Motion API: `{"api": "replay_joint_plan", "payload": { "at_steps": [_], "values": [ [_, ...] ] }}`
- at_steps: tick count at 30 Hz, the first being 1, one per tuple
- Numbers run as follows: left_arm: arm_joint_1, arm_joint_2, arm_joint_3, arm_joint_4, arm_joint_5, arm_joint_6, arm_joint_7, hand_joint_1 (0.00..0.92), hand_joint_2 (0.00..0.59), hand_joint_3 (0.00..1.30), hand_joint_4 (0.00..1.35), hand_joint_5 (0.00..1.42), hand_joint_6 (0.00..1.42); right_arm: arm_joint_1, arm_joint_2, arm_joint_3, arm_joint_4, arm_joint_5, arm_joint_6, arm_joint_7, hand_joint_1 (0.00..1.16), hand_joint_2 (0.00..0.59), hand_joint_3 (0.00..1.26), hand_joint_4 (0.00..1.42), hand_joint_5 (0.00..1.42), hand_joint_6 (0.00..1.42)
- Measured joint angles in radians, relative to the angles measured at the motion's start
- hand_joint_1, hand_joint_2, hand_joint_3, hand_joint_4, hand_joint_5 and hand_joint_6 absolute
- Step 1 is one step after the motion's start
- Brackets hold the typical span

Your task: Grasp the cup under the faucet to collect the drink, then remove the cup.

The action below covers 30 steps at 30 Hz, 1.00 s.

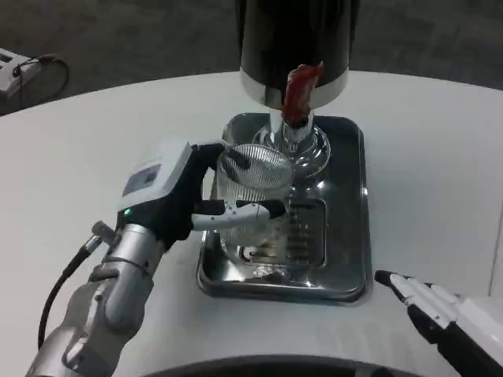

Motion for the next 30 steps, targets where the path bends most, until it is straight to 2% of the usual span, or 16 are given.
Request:
{"api": "replay_joint_plan", "payload": {
  "at_steps": [7,12,13,15,18,20,27,30],
  "values": [
    [-0.072,-0.010,-0.063,0.075,0.000,-0.030,0.012,0.443,0.117,0.99,1.04,1.24,1.41,0.000,-0.001,-0.012,0.000,0.012,0.000,-0.001,0.33,0.446,0.00,0.00,0.00,0.02],
    [-0.093,-0.009,-0.091,0.092,0.000,-0.048,0.010,0.403,0.091,0.91,0.93,1.15,1.36,0.004,0.000,-0.021,0.001,0.020,0.000,-0.004,0.33,0.446,0.00,0.00,0.00,0.02],
    [-0.096,-0.009,-0.093,0.093,0.000,-0.048,0.007,0.364,0.090,0.86,0.85,1.07,1.31,0.005,0.000,-0.021,0.001,0.022,0.000,-0.006,0.33,0.446,0.00,0.00,0.00,0.02],
    [-0.096,-0.004,-0.093,0.093,-0.001,-0.047,-0.002,0.299,0.089,0.68,0.63,0.85,1.06,0.005,0.000,-0.021,0.001,0.025,0.000,-0.006,0.33,0.446,0.00,0.00,0.00,0.02],
    [-0.096,0.007,-0.093,0.086,-0.001,-0.031,-0.018,0.239,0.077,0.55,0.52,0.74,0.90,0.002,0.000,-0.016,0.001,0.025,0.000,-0.008,0.34,0.440,0.00,0.00,0.00,0.03],
    [-0.096,0.015,-0.093,0.082,-0.001,-0.017,-0.033,0.216,0.074,0.51,0.47,0.69,0.84,0.001,0.000,-0.014,0.002,0.025,0.000,-0.012,0.34,0.439,0.00,0.00,0.00,0.03],
    [-0.096,0.028,-0.093,0.072,-0.004,-0.005,-0.059,0.189,0.072,0.44,0.43,0.65,0.81,-0.003,0.001,0.001,0.007,0.025,0.000,-0.017,0.34,0.438,0.00,0.00,0.00,0.03],
    [-0.096,0.029,-0.093,0.069,-0.009,-0.006,-0.075,0.189,0.071,0.40,0.38,0.59,0.72,-0.007,0.000,0.003,0.013,0.025,0.000,-0.017,0.35,0.438,0.00,0.00,0.00,0.04]
  ]
}}
